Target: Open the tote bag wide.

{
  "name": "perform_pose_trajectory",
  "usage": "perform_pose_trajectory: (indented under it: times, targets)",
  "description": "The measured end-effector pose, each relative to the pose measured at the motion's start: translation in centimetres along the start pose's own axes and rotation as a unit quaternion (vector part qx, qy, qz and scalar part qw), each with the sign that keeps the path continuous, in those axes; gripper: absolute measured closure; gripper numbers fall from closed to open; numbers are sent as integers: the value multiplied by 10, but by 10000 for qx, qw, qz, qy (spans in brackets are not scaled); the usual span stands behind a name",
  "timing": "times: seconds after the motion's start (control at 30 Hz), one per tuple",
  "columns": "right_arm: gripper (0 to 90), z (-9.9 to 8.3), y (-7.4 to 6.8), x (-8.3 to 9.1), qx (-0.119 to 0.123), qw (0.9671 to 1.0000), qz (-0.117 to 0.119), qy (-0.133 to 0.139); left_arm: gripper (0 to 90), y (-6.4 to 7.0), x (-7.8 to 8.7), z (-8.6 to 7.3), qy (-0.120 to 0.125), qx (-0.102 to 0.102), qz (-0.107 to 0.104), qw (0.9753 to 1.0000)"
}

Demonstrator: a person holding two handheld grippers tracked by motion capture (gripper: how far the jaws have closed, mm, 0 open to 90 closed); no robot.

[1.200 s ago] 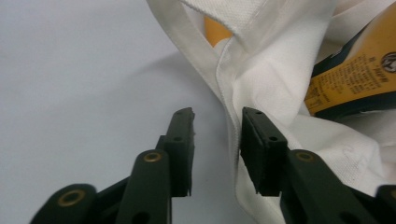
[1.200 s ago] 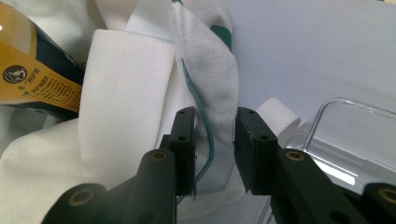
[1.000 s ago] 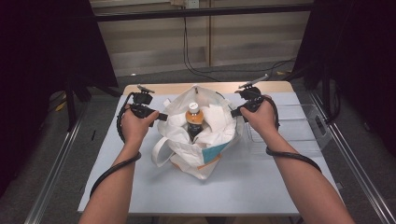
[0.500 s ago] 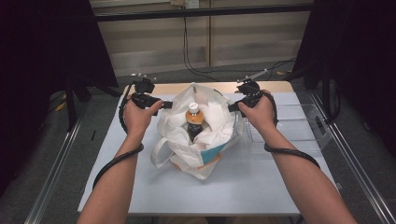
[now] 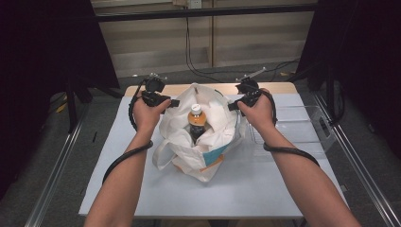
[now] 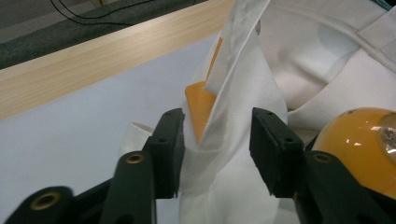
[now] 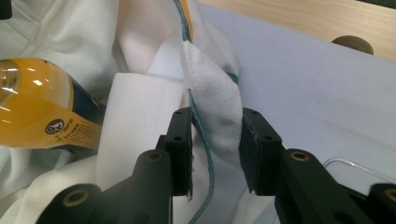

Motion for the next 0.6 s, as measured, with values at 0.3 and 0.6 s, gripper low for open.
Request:
perform_pose_trajectory:
  times: [0.3, 0.6]
  targets:
    - [739, -3, 1, -3, 26, 10000, 49, -58, 772, -5, -13, -4, -44, 181, 47, 9998]
    - [780, -8, 2, -9, -9, 9999, 98, -124, 885, -8, -18, -9, -112, 292, -15, 9995]
Point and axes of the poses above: each handheld gripper's, and its own axes: x roughly backward along the jaws, z roughly out of its top, y roughly to its right, the point moved 5 cm from there along -x, roughly forward along the jaws, and after that the axes turned 7 degrees about -z, right-handed, at the moved point
